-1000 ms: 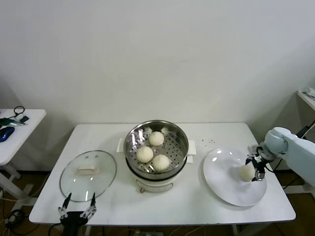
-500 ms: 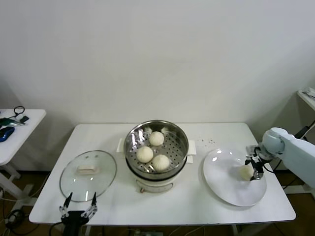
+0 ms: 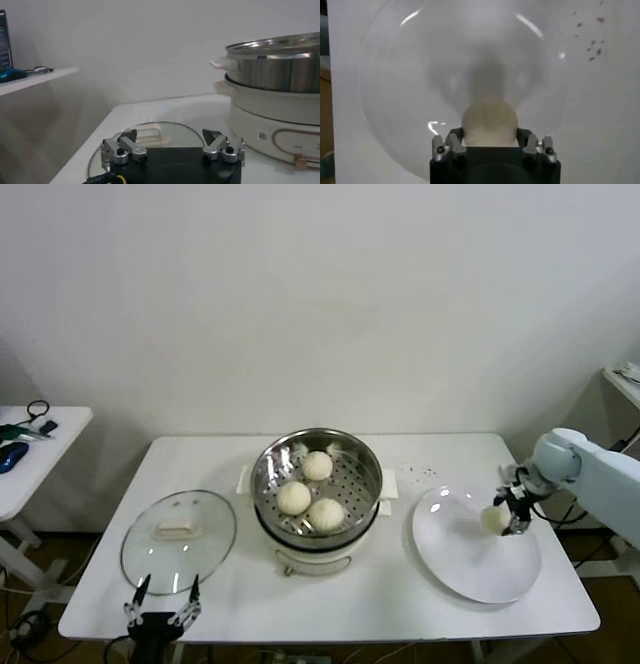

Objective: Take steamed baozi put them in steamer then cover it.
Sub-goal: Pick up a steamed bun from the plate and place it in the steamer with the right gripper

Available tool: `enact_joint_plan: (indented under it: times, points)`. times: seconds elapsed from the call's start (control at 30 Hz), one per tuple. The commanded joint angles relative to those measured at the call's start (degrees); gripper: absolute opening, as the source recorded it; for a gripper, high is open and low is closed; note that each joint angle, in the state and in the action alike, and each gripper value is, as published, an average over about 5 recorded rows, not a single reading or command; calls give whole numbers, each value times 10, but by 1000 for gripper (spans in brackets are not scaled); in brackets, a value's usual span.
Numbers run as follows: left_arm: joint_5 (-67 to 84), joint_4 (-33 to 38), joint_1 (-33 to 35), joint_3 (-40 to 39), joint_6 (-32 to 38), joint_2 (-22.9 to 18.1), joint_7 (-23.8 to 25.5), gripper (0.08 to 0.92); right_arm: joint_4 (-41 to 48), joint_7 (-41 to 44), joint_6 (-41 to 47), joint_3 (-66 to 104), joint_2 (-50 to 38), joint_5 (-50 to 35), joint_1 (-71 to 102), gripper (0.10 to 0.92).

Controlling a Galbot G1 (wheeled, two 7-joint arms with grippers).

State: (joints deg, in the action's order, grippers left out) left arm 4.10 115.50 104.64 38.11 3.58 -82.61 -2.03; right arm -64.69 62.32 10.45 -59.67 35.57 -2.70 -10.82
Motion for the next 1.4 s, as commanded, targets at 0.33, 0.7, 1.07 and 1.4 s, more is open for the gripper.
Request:
enact_joint_plan:
  times: [0.33, 0.7, 1.07, 1.4]
  points:
    - [0, 17, -1, -27, -4, 5, 2, 823, -72, -28, 60, -362, 153, -373, -442, 687]
    - [-3, 20, -7, -45, -6, 9, 2, 823, -103, -62, 90, -401, 252, -474, -461, 684]
    - [6, 18, -8, -36, -3, 16, 2, 823, -97, -103, 115, -389, 335, -473, -382, 687]
    - [13, 7, -12, -32, 0, 27, 1, 823, -71, -121, 122, -394, 363, -452, -319, 687]
